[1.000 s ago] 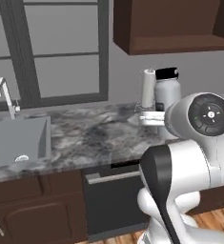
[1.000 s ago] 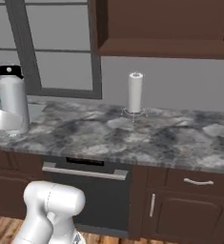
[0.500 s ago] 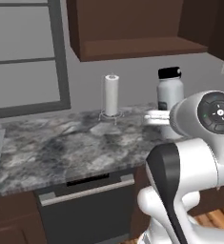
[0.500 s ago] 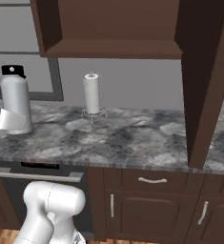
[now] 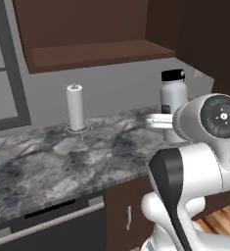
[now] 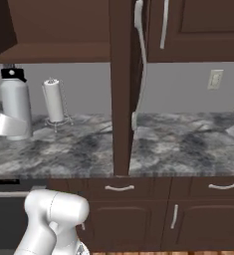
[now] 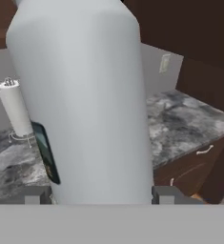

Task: Pick the water bottle, boxed drink, can from the counter and place them in the open cabinet.

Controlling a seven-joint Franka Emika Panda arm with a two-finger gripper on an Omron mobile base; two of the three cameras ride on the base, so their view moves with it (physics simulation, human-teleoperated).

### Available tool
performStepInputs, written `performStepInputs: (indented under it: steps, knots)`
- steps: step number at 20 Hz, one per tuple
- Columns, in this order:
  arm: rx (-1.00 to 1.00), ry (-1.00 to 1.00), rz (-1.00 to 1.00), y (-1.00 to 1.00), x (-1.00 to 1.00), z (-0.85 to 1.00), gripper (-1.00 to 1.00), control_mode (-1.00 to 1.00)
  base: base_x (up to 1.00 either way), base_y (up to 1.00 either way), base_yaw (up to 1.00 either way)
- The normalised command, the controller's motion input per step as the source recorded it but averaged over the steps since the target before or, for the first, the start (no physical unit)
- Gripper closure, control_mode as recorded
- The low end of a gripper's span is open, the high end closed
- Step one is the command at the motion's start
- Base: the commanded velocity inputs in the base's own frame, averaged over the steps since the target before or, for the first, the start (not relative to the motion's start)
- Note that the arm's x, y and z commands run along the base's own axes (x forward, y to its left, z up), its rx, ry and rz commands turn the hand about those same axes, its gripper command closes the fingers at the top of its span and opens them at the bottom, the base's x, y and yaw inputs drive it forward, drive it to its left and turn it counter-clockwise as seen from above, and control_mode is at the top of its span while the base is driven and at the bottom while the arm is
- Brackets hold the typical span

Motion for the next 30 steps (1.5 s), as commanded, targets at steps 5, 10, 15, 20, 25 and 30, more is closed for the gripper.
performStepInputs:
  steps: [5,10,15,20,25,30]
  knots:
    - [0.0,0.0,0.0,0.0,0.0,0.0,1.0,1.0,0.88,0.0,-0.07]
    - [0.0,0.0,0.0,0.0,0.0,0.0,1.0,1.0,0.51,0.0,0.0]
    - [0.0,0.0,0.0,0.0,0.0,0.0,1.0,1.0,0.0,0.0,0.0]
    - [0.0,0.0,0.0,0.0,0.0,0.0,1.0,1.0,0.0,0.0,0.0]
    - [0.0,0.0,0.0,0.0,0.0,0.0,1.0,-1.0,0.0,0.0,0.0]
    - [0.01,-0.03,0.06,-0.01,0.0,0.0,1.0,-1.0,0.0,0.0,0.0]
